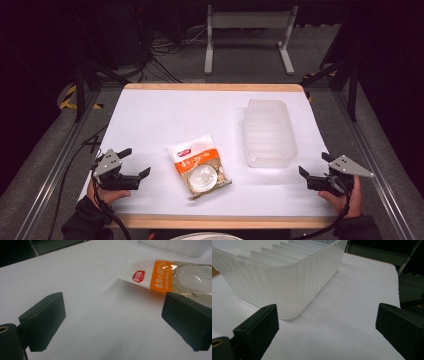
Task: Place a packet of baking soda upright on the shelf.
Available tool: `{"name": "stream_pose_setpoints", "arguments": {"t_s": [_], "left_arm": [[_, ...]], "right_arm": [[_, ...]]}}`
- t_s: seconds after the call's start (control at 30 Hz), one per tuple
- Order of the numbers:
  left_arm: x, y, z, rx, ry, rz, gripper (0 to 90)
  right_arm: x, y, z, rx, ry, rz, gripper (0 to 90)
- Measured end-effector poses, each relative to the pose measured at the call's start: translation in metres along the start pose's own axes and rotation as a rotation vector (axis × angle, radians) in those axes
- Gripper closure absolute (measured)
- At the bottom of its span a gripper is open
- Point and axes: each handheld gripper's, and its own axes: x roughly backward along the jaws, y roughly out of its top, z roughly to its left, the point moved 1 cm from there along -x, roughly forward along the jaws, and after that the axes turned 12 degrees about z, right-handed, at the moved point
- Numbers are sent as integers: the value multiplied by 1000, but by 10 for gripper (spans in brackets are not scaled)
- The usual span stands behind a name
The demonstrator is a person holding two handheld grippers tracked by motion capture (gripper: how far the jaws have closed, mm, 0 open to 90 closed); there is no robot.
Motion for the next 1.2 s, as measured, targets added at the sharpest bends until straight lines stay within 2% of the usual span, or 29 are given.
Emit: {"name": "stream_pose_setpoints", "arguments": {"t_s": [0.13,0.2,0.3,0.37,0.6,0.67,0.77,0.87,0.9,1.03,1.2], "left_arm": [[-5,-3,0,17,-37,43,71],[-7,-3,0,2,-52,68,89],[-8,-4,-2,-5,-46,87,108],[-9,-4,-3,6,-65,102,108],[-22,3,-9,88,-151,149,112],[-28,6,-11,127,-199,158,115],[-33,9,-12,158,-222,169,116],[-38,11,-15,172,-236,175,116],[-43,15,-18,174,-258,183,116],[-52,21,-22,195,-282,195,115],[-64,30,-27,215,-336,206,114]], "right_arm": [[-2,2,5,30,11,13,47],[-2,3,8,49,17,21,64],[-2,5,11,65,25,22,74],[-4,6,13,83,37,26,76],[-8,4,16,107,23,56,75],[-8,3,15,100,20,59,75],[-9,4,15,101,16,65,74],[-10,4,17,110,11,74,73],[-10,4,17,112,13,74,73],[-10,4,17,111,13,77,73],[-11,3,17,114,13,81,73]]}}
